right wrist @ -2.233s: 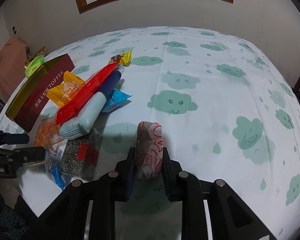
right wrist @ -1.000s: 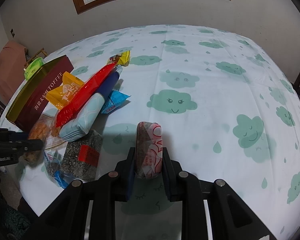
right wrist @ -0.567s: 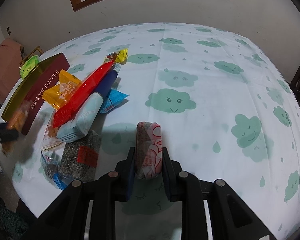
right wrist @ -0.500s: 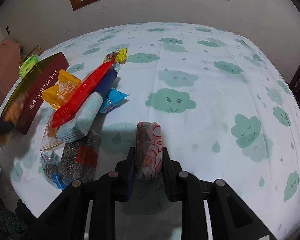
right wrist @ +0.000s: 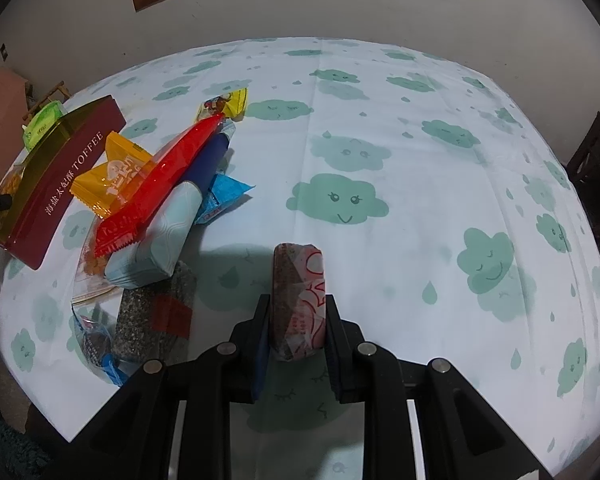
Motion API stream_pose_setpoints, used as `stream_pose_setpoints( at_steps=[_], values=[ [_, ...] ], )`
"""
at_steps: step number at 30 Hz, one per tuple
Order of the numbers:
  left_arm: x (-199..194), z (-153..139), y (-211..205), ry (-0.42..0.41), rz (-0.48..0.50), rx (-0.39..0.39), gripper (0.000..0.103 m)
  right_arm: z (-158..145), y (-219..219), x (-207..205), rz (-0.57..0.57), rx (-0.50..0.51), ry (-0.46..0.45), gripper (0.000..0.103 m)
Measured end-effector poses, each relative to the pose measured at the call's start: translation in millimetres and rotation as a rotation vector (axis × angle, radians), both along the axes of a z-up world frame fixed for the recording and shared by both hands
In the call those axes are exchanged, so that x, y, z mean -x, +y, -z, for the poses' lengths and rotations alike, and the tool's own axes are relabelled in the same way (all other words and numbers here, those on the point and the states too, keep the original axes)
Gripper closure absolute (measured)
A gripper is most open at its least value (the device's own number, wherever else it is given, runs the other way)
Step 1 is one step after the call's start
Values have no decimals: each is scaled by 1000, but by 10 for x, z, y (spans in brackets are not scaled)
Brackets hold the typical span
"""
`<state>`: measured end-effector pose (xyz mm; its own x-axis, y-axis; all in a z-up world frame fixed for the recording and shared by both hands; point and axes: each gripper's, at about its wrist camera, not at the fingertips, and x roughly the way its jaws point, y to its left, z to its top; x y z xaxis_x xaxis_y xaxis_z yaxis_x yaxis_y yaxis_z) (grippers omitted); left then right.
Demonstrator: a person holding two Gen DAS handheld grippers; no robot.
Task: Organize snacks
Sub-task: 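Lower the cracker bag into the red tin and open the left gripper while the right holds the pastry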
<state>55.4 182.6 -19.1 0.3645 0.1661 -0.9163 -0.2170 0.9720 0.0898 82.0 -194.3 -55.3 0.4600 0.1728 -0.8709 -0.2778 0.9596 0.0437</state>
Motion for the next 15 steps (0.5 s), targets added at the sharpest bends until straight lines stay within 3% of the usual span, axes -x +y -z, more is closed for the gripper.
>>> stream_pose_setpoints(
  at_steps=[15],
  values=[
    [31, 193, 116, 44, -8, 5, 71, 0, 60, -13, 24, 38, 8, 79]
  ],
)
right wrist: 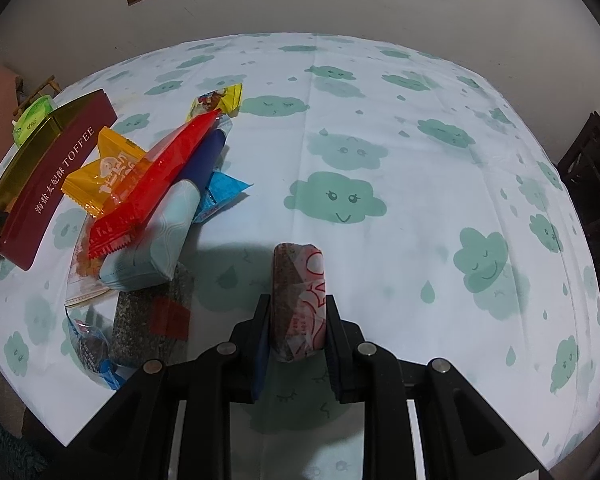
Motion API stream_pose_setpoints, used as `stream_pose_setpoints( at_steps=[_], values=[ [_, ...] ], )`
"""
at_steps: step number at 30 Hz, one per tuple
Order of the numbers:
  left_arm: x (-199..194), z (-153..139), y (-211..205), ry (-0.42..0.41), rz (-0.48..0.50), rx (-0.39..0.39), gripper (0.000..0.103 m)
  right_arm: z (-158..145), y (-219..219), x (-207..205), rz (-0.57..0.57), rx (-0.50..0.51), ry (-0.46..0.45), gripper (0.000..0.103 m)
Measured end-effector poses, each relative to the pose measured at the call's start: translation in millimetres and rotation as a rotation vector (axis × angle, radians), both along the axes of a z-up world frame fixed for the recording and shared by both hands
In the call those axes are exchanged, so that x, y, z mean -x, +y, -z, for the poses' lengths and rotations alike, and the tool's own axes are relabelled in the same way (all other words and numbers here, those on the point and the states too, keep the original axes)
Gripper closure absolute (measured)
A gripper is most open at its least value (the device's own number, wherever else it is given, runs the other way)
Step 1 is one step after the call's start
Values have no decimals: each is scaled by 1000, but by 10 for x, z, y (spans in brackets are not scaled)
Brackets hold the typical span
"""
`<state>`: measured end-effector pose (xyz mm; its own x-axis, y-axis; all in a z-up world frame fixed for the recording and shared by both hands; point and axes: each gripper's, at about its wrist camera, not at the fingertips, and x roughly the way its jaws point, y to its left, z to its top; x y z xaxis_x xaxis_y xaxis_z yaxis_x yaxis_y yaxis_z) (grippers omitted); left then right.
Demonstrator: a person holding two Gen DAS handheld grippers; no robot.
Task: Organize snacks
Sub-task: 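Lower the cracker bag into the red tin and open the left gripper while the right holds the pastry, then carry the pink pastry into the red tin and open the right gripper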
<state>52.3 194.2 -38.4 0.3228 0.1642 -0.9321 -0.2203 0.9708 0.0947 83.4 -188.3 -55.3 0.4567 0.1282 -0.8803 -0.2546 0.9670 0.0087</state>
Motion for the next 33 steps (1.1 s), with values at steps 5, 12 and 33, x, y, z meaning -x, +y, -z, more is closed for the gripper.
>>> stream_pose_setpoints(
  at_steps=[5, 12, 33],
  values=[
    [2, 7, -4, 2, 0, -1, 71, 1, -4, 8, 6, -2, -3, 79],
    [9, 12, -10, 2, -1, -3, 67, -14, -29, 16, 20, -8, -12, 80],
    [115, -295, -98, -112, 37, 30, 25, -330, 31, 52, 38, 23, -81, 80]
  ],
)
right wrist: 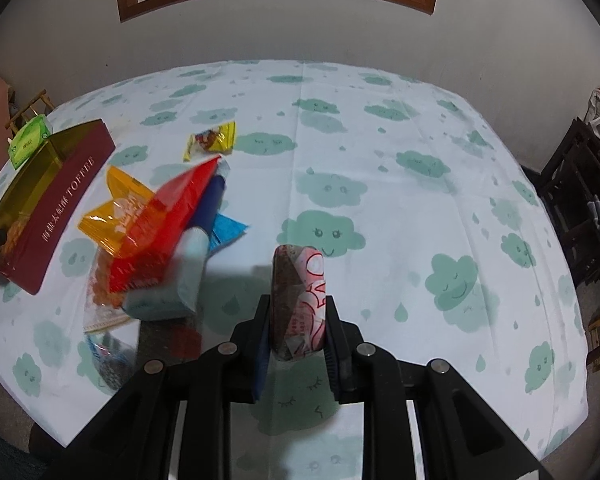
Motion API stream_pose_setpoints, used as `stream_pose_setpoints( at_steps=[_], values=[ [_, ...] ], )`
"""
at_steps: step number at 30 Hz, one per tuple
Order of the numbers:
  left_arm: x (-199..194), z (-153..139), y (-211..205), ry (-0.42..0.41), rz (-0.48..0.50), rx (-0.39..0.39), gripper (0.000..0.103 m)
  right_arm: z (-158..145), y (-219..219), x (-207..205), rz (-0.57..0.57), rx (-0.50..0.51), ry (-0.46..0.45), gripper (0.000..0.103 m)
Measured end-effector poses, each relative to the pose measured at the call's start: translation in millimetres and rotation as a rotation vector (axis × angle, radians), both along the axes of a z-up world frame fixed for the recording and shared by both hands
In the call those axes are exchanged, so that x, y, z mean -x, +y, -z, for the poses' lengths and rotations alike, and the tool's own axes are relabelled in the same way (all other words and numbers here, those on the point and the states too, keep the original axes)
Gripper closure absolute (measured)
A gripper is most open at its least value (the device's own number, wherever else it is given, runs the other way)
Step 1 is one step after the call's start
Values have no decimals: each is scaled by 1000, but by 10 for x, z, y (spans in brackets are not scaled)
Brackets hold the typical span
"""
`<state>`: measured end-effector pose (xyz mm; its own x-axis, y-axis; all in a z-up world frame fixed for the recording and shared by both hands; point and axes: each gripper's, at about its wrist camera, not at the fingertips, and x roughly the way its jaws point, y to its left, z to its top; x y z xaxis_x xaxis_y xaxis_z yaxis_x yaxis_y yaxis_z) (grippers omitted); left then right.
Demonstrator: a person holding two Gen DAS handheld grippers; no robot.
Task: Organize snacks
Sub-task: 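Carry the pink pastry into the red tin and open the right gripper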
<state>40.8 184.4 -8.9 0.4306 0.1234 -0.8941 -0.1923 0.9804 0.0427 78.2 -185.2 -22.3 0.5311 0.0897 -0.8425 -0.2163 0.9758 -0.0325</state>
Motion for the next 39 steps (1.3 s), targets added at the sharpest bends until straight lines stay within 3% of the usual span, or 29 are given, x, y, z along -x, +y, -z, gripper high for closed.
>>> stream_pose_setpoints(
  at_steps=[11, 19, 27, 39],
  values=[
    [159, -229, 118, -82, -32, 35, 20, -311, 333, 39, -70, -24, -46, 80],
    [388, -398, 458, -151, -158, 35, 18, -496, 876, 43, -189, -115, -47, 80],
    [635, -315, 758, -132, -262, -20, 18, -476, 1713, 53, -342, -155, -22, 80],
    [888, -96, 1086, -84, -357, 30, 18, -265, 2757, 115, -493, -115, 10, 80]
  ],
)
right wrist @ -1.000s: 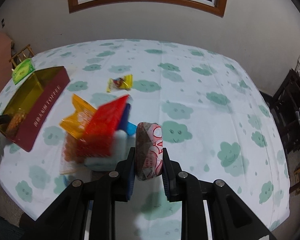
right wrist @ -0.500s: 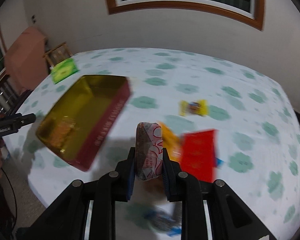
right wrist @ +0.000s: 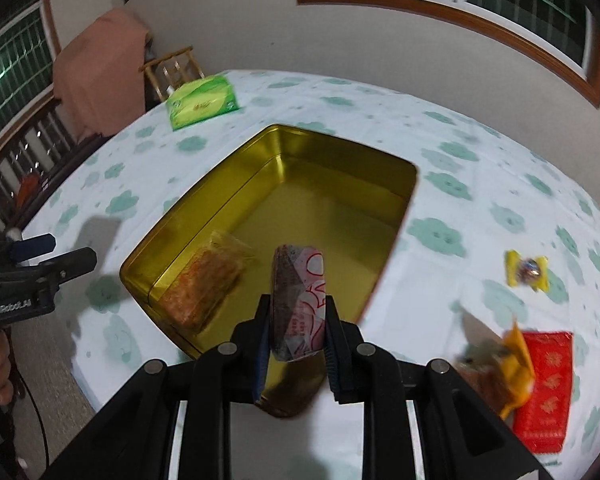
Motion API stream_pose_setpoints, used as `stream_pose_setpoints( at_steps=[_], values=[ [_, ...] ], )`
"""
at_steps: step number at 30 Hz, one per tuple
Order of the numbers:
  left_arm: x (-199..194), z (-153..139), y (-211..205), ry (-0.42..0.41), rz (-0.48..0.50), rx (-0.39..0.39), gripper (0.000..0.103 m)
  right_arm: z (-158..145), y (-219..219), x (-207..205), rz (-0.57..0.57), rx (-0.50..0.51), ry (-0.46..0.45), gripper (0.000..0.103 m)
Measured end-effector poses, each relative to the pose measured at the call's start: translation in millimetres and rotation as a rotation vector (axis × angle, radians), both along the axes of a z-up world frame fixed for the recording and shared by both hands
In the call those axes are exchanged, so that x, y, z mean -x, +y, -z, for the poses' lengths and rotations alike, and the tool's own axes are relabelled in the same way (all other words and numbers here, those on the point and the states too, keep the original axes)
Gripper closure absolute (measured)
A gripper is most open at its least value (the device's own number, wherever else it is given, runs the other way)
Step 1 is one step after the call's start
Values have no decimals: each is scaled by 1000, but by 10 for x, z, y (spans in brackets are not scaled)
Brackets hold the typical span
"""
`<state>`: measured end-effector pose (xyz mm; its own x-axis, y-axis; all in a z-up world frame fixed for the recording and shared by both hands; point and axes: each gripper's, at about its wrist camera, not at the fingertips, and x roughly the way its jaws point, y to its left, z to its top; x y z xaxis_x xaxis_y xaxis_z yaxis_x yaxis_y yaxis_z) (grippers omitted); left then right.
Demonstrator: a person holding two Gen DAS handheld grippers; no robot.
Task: Organize snacks
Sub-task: 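Carry the pink pastry into the red tin and open the right gripper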
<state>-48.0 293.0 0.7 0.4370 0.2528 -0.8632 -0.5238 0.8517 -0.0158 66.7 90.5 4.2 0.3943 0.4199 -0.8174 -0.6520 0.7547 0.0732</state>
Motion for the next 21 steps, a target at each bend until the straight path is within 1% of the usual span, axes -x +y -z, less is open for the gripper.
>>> stream_pose_setpoints(
  at_steps=[4, 11, 21],
  values=[
    [40, 55, 78, 12, -21, 18, 18, 77, 158, -34, -14, 34, -5, 80],
    [106, 102, 131, 21, -33, 26, 18, 204, 274, -113, -18, 76, 13, 80],
    [87, 140, 62, 27, -13, 40, 18, 311, 351, -120, -24, 102, 26, 80]
  ],
)
